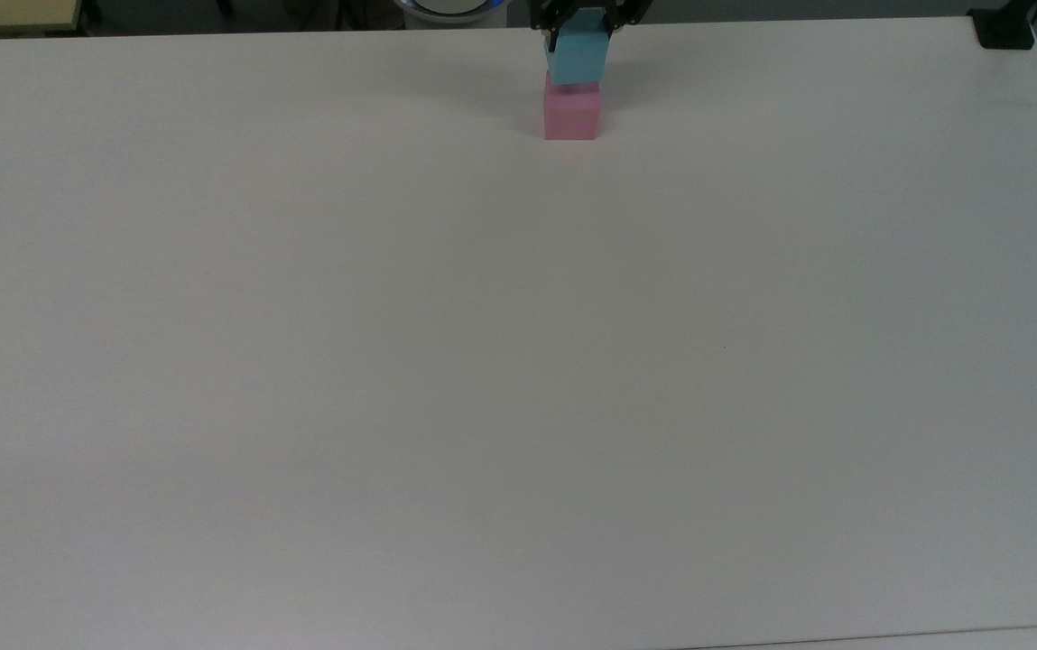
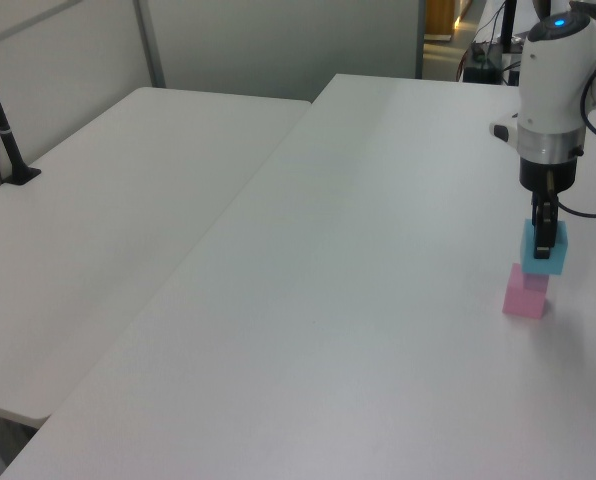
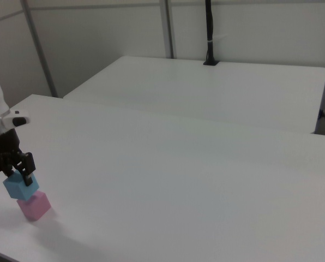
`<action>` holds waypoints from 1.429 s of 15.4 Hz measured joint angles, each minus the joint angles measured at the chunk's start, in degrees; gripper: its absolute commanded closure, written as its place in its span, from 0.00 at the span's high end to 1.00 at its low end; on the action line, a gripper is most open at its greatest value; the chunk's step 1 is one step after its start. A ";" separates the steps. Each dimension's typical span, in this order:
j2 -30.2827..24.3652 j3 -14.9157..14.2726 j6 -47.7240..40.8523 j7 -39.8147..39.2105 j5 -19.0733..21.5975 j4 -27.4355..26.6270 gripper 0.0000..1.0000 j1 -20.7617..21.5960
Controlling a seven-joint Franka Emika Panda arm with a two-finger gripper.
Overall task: Put blue cube on pink cube
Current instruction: 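Lower the light blue cube onto the top of the pink cube, then open the gripper and raise it off the stacked cubes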
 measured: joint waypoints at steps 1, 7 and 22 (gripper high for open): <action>0.00 -0.05 0.78 0.00 0.00 -0.51 0.24 0.00; 0.00 -0.33 3.68 2.03 0.01 -0.98 0.24 0.00; 0.76 -0.33 3.77 6.83 0.02 -1.68 1.00 0.00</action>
